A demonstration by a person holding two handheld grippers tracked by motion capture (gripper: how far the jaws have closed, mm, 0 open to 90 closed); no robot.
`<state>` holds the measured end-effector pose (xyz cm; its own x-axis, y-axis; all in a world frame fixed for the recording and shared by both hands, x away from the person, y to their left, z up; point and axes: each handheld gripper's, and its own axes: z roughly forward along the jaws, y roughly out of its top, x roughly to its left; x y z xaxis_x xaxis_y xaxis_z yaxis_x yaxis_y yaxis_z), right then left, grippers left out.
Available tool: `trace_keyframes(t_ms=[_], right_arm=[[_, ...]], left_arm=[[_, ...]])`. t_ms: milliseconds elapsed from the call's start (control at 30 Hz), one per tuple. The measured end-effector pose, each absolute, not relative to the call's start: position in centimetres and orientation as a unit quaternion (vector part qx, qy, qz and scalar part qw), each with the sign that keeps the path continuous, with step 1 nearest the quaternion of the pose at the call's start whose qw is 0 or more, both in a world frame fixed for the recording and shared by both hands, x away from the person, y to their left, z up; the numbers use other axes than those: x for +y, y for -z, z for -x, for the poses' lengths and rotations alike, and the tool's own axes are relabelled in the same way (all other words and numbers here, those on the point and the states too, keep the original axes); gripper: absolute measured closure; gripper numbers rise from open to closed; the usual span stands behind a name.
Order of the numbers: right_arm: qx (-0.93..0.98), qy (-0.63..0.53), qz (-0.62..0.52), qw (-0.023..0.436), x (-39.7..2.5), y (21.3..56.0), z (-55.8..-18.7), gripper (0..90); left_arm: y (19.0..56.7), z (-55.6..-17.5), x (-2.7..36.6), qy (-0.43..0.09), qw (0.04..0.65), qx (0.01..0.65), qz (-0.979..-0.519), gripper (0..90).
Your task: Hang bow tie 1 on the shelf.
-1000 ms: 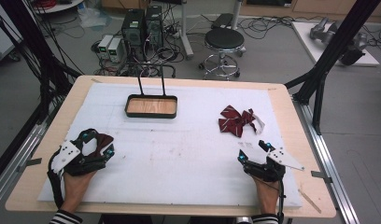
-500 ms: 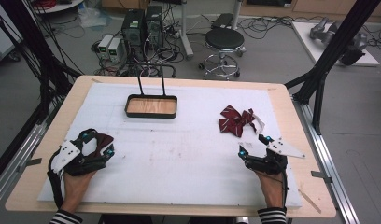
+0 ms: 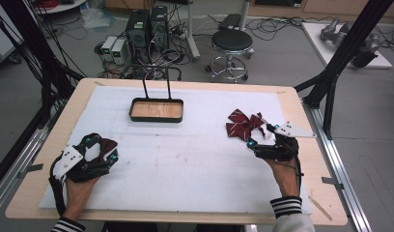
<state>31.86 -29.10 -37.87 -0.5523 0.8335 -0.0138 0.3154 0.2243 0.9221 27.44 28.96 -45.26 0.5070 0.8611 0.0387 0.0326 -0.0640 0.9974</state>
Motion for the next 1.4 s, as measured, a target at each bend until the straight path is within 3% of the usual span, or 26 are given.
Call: trace_keyframes(t_ms=[400, 1400], right_arm=[[0.773, -0.444, -0.383, 0.243, -28.4, 35.2, -35.9, 11.3], [0.826, -0.355, -0.395, 0.188, -28.5, 34.9, -43.5, 11.4]], left_arm=[[45.3, -27.5, 29.0, -0.35, 0.588, 0.35, -0.639, 14.4], [45.2, -27.5, 28.9, -0.351, 0.586, 0.348, -0.642, 14.4]])
